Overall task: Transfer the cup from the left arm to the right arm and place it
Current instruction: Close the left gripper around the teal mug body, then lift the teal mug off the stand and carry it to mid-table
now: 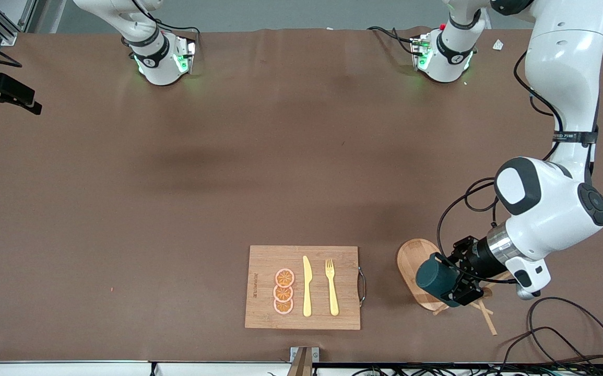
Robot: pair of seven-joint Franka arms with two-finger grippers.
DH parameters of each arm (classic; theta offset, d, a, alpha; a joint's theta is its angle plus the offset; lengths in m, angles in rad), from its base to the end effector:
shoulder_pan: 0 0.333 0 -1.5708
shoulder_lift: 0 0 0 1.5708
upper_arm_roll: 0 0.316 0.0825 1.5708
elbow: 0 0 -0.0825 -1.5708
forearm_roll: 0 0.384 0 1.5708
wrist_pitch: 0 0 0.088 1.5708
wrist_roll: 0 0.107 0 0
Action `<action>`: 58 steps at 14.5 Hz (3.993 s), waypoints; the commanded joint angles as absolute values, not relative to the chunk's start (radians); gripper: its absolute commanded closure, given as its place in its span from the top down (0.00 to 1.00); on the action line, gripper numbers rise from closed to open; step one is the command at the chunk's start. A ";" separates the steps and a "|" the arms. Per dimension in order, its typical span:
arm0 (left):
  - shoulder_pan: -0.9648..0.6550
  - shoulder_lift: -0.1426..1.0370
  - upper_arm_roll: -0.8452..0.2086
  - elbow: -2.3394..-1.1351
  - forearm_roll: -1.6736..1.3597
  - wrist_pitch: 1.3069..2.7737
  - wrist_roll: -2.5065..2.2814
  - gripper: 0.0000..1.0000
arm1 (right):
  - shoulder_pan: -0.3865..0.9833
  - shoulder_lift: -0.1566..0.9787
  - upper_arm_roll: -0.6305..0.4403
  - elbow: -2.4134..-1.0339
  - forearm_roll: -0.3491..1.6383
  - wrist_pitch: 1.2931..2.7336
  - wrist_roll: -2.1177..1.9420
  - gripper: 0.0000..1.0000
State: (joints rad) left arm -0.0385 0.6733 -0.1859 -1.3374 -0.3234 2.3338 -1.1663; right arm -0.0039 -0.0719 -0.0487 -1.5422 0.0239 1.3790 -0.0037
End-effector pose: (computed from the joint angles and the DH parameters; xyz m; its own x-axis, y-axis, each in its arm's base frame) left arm 0.7486 -0.1403 0.3737 0.4113 0.8738 -0.2595 0.8692 -0.2904 0.4001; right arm 0.5107 -0.0250 0.6601 0.9949 -0.0437 -0.0911 -0.0464 -0.9985 -0.0276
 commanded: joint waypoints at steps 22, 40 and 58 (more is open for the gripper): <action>-0.262 0.592 -0.186 -1.322 -0.178 2.217 -1.382 0.69 | 0.005 -0.086 -0.051 -1.552 0.032 1.376 0.002 1.00; -0.857 0.735 -0.133 -1.318 0.811 2.194 -1.874 0.69 | 0.003 -0.086 -0.051 -1.554 0.032 1.376 0.002 1.00; -1.229 1.077 -0.044 -1.328 1.773 1.938 -2.387 0.77 | -0.035 0.069 -0.060 -1.513 0.058 1.403 0.006 1.00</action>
State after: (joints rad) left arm -1.2009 1.0530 -0.0550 -1.3407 1.7405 1.9769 -2.3540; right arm -0.0151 -0.0117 -0.0643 -1.5303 0.0266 1.3876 -0.0003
